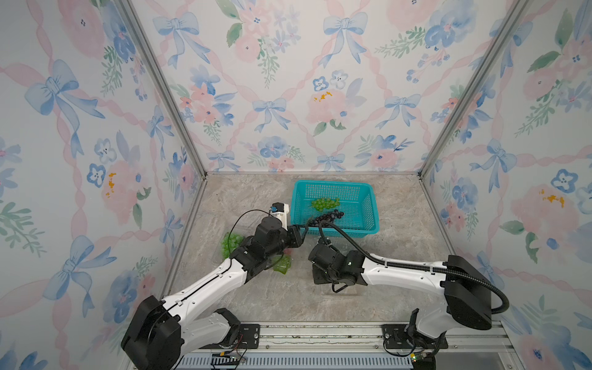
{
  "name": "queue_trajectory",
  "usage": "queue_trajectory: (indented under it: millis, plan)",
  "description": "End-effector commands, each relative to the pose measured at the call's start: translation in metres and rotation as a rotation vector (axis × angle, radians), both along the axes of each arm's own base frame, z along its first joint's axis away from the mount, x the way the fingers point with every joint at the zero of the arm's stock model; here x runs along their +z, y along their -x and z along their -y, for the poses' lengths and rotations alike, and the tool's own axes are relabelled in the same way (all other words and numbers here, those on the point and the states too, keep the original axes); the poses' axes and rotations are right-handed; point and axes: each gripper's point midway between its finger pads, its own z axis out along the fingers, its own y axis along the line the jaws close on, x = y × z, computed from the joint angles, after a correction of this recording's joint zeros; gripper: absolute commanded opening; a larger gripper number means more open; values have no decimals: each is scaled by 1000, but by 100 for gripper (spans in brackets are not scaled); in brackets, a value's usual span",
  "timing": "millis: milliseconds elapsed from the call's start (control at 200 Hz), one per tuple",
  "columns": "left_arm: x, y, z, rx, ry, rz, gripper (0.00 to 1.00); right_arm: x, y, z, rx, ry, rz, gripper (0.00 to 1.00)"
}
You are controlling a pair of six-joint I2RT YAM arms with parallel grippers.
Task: Pack grapes into containers
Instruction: Move the packing box to the center of the board, then pick up the grape from the basket.
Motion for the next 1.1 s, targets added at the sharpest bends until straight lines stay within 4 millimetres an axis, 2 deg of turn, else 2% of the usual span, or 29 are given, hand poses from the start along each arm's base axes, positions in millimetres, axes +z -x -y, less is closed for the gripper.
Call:
queue_trajectory:
  millis: [0, 135, 215, 340, 365, 460, 540, 595, 725, 775, 840, 855, 905, 1095]
  plan:
    - [4, -2, -6, 32, 17, 11, 41, -2, -1, -22, 32, -35, -3, 19]
    - [5, -2, -6, 35, 20, 10, 40, 4, 0, -23, 44, -49, 4, 41]
    - [3, -3, -6, 37, 15, 7, 40, 14, 1, -18, 45, -49, 19, 46]
    - [1, -5, -3, 28, 10, 0, 41, 34, 2, 1, 36, -30, 42, 46]
    - [3, -5, -2, 23, 11, 2, 41, 50, 2, 5, 35, -53, 62, 46]
    - [9, -11, 1, 23, 7, 17, 42, 87, -13, 24, 27, -76, 123, 47]
    - [14, -17, 3, 36, 3, 24, 43, 117, -40, 43, 15, -100, 192, 49]
    - [20, -24, 5, 46, 4, 32, 43, 133, -65, 58, -5, -115, 236, 55]
    - [31, -43, 11, 82, -5, 49, 47, 148, -132, 86, -20, -96, 314, 62]
    - [36, -50, 14, 88, -5, 57, 49, 145, -158, 95, -32, -67, 336, 69]
    - [39, -59, 20, 80, -22, 70, 54, 139, -189, 108, -73, -46, 342, 69]
    - [39, -62, 21, 80, -27, 71, 55, 128, -198, 109, -77, -34, 323, 69]
    - [38, -68, 24, 84, -32, 67, 56, 115, -219, 113, -92, -30, 307, 69]
    - [29, -88, 34, 68, -32, 35, 58, 76, -281, 120, -129, -32, 292, 70]
